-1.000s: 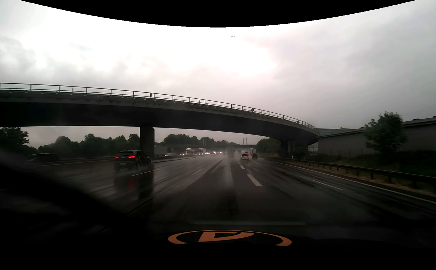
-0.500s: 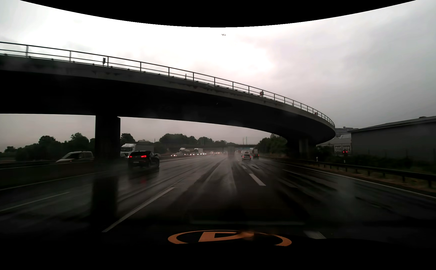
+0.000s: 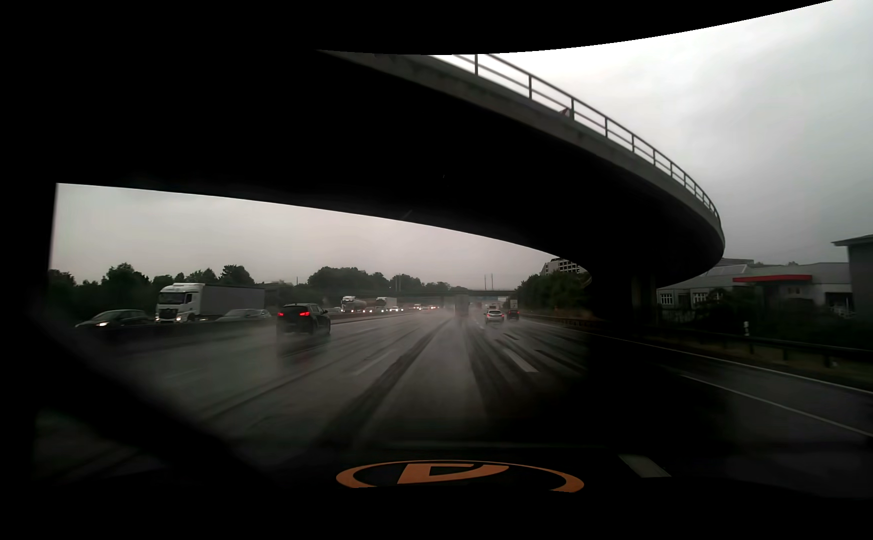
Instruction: Follow the waypoints while adhering to traffic rules and regulations
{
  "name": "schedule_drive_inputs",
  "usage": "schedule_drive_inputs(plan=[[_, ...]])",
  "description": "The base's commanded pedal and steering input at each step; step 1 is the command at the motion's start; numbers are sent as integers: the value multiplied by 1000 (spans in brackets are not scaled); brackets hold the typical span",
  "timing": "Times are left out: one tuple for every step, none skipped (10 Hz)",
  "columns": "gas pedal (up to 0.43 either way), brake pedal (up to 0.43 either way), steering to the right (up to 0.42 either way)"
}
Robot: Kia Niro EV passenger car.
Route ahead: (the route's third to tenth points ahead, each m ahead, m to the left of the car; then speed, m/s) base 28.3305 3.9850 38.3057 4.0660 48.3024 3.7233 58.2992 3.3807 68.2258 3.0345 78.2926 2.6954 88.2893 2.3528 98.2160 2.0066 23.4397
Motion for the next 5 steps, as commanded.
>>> schedule_drive_inputs(plan=[[150,0,5],[150,0,6],[138,0,6],[138,0,6],[138,0,6]])
